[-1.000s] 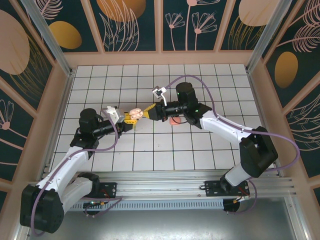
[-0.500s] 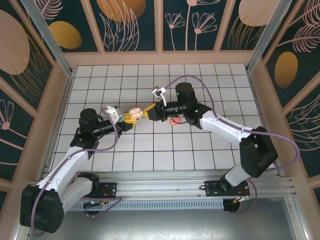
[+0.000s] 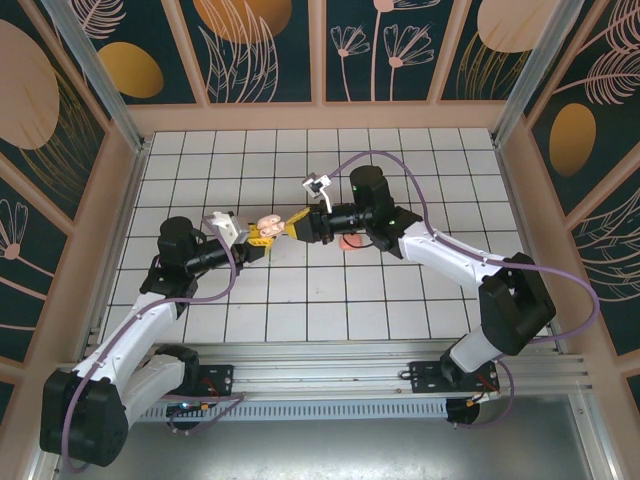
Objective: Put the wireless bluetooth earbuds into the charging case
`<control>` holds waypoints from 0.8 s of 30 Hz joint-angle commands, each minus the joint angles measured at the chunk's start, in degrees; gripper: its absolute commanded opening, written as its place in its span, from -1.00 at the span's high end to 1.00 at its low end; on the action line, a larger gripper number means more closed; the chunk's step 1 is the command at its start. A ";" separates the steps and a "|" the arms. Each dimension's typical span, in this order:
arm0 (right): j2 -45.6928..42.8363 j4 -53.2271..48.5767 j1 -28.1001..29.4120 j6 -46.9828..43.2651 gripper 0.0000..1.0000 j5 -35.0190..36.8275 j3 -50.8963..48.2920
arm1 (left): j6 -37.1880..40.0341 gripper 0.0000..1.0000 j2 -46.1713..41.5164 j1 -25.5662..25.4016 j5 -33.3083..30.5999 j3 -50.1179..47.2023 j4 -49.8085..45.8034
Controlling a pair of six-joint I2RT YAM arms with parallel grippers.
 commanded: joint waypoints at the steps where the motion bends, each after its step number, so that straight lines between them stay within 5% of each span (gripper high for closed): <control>1: -0.29 1.96 2.46 -0.79 0.56 -1.89 2.20 | 0.17 0.76 -0.01 -0.24 0.40 1.45 1.47; 24: -1.71 2.22 3.04 -1.46 0.45 -0.26 1.55 | 0.15 0.76 0.03 -0.28 0.30 1.39 1.49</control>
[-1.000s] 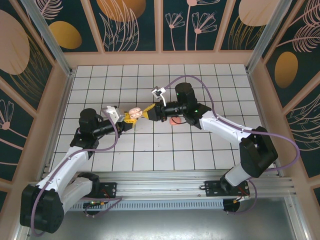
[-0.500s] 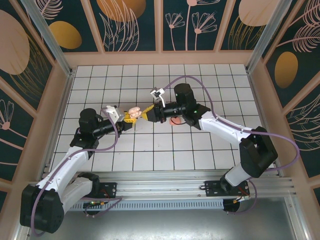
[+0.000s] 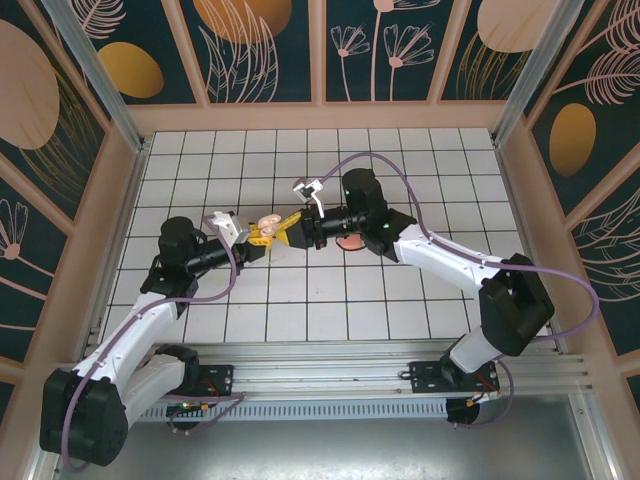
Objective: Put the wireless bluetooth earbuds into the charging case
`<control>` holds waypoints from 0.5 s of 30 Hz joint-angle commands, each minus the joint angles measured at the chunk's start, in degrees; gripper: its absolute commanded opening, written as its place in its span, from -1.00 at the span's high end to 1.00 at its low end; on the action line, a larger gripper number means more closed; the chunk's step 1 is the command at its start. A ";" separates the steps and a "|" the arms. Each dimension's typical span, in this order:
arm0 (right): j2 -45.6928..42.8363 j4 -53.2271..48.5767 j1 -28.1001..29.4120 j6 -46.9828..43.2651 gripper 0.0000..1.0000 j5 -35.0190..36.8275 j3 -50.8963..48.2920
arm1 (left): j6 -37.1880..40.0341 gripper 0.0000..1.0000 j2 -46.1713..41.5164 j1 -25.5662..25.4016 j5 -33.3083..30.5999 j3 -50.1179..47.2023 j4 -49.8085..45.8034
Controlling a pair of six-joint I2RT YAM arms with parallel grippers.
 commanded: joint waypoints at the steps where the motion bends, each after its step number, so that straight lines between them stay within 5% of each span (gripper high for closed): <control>1: -2.18 0.94 -0.09 -1.61 0.45 0.26 0.46 | 0.11 0.76 -0.05 -0.22 1.22 1.41 1.41; 15: -1.47 -0.98 -0.71 -2.01 0.57 3.95 0.67 | -0.08 0.77 -0.36 -0.18 1.49 1.39 1.45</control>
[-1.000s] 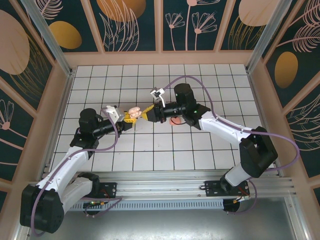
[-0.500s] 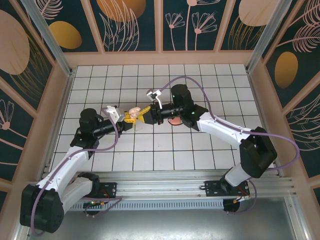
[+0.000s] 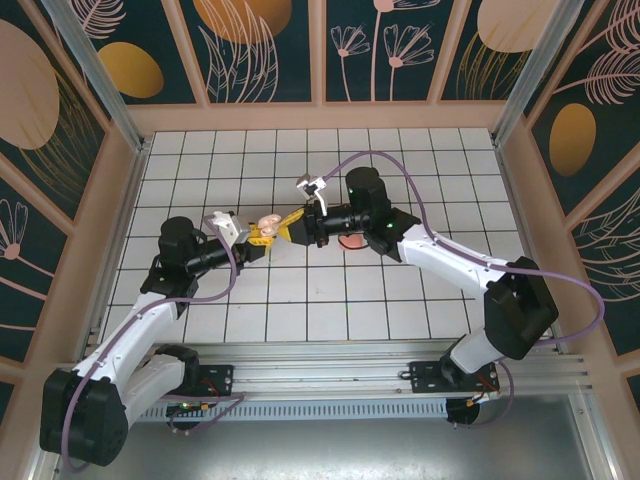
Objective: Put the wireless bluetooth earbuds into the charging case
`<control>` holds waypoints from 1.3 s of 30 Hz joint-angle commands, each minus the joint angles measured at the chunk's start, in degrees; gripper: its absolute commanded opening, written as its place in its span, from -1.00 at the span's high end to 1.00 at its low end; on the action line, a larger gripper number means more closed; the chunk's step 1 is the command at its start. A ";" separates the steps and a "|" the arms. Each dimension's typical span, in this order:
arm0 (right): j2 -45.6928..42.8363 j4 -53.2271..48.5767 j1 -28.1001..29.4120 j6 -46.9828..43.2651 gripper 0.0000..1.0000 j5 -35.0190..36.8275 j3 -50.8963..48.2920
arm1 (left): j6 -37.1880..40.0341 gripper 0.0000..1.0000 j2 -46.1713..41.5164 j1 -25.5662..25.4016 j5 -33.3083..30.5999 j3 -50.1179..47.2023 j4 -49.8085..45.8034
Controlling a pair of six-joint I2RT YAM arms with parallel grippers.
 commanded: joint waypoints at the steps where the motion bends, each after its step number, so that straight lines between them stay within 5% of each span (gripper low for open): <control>1: 0.20 -0.02 -0.14 -0.99 0.58 1.47 0.77 | -0.01 0.77 -0.38 -0.25 1.47 1.38 1.45; 18: 3.00 -0.67 1.20 -2.13 0.61 2.04 3.73 | -0.23 0.77 -0.46 -0.21 1.64 1.27 1.54; 23: -0.10 -0.33 1.12 -2.41 0.34 3.53 1.87 | -2.77 0.79 -0.44 -0.21 -4.20 1.48 1.20; 31: -6.26 -0.21 2.36 -3.79 0.13 17.00 -3.17 | -9.41 0.81 2.55 0.47 -16.64 4.28 -1.62; 39: -4.69 5.98 8.70 -6.85 0.05 28.85 -6.55 | -20.78 0.78 6.40 8.77 -18.57 4.78 1.93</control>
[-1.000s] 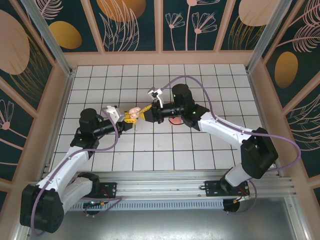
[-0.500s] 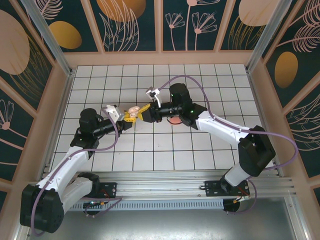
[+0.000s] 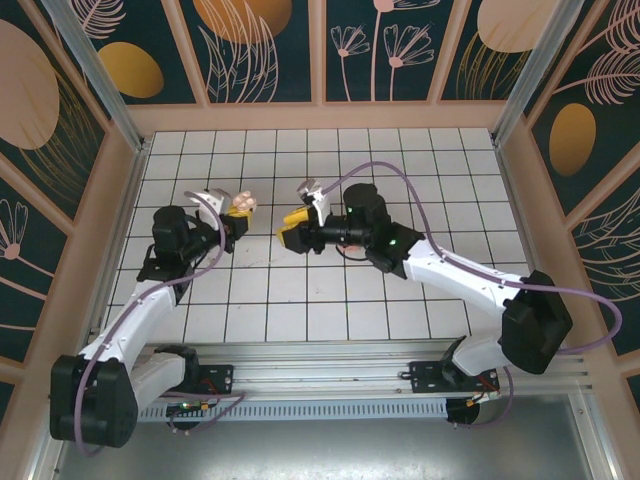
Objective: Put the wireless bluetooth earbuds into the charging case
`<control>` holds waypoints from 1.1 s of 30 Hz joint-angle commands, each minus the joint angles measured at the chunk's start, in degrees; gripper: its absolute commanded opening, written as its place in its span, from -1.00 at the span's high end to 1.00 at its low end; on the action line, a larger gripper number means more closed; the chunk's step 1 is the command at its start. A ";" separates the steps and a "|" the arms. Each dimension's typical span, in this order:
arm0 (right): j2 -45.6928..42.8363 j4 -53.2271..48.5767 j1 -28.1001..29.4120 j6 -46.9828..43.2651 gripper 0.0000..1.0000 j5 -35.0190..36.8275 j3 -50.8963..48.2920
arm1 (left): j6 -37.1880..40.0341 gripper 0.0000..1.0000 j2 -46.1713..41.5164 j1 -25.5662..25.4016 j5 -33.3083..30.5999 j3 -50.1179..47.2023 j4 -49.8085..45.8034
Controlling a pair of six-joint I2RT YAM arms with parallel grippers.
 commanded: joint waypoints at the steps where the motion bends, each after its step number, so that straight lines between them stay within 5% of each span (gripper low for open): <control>1: 2.44 7.92 2.60 -0.19 0.05 7.20 -1.98 | -6.83 0.78 1.06 1.88 -2.48 1.45 3.17; 12: 21.92 21.01 9.96 -5.14 0.03 14.55 0.15 | -22.24 0.76 8.56 7.66 -5.30 1.58 7.91; 33: 56.52 24.08 12.00 -10.95 -0.09 13.76 26.05 | -25.98 0.75 9.87 8.48 -6.71 1.69 10.34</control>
